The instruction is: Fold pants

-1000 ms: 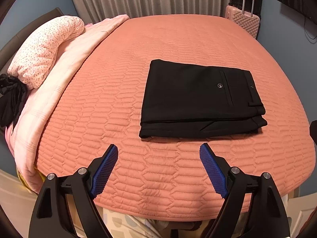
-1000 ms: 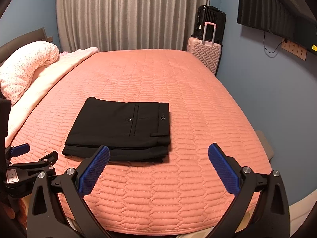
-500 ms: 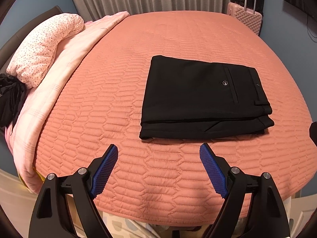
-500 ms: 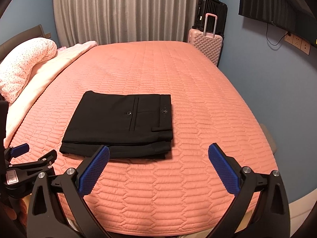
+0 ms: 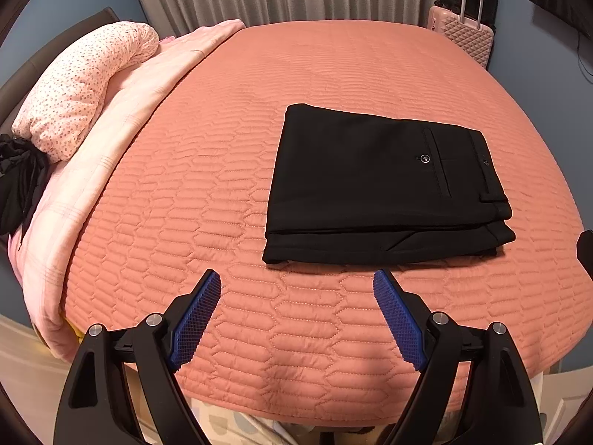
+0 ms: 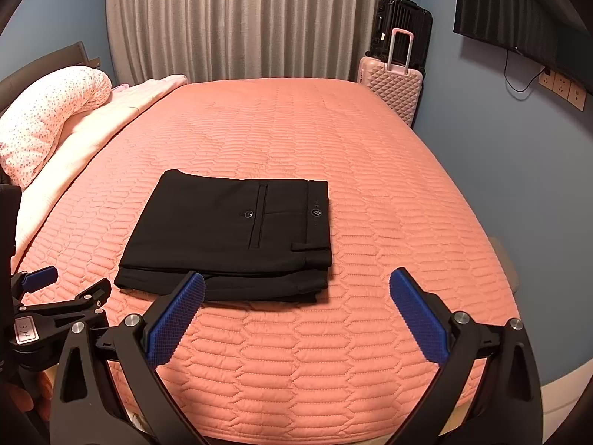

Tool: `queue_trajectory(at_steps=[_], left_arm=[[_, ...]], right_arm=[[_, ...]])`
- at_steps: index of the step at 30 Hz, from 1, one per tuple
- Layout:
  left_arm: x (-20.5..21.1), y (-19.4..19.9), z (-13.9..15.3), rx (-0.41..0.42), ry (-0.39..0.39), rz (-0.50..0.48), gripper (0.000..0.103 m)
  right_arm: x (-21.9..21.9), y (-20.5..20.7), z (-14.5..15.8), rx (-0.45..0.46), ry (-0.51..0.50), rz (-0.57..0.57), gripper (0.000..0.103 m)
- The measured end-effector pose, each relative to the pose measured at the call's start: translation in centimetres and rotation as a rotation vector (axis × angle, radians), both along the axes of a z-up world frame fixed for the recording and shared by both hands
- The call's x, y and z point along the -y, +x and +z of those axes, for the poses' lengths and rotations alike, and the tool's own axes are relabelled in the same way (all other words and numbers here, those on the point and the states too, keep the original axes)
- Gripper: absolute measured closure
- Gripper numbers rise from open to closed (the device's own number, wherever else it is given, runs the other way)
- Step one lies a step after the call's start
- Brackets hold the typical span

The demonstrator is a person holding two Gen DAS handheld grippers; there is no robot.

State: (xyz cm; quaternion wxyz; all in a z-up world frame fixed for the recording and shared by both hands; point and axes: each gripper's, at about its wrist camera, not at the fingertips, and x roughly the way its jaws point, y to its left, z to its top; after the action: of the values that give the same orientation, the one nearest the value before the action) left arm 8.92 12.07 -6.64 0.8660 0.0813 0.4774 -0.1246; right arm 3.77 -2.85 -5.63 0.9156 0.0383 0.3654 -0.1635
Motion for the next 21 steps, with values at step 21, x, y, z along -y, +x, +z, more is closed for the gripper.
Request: queue_trajectory(at_steps=[21], left_arm=[[-0.13,-0.27,0.16,0.001,0.002,-0.002,0.021]], right_arm=[[-0.03,-0.26,0.07,0.006,0.005,0.005,0.005]])
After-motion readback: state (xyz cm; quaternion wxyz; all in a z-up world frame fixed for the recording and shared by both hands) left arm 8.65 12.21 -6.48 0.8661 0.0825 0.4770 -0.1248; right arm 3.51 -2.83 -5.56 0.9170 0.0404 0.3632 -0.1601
